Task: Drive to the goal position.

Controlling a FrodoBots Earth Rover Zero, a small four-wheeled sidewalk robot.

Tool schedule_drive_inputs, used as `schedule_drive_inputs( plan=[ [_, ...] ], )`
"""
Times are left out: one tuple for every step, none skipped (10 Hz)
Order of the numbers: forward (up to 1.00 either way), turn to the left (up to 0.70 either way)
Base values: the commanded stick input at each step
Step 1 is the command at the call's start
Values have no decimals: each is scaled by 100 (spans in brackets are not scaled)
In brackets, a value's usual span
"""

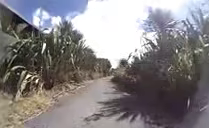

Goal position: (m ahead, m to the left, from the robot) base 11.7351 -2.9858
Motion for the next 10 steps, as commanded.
schedule_drive_inputs(
  plan=[
    [85, 0],
    [85, 0],
    [85, 0],
    [85, 0],
    [85, 0],
    [85, 0],
    [85, 0],
    [85, 4],
    [85, 8],
    [85, 12]
  ],
)
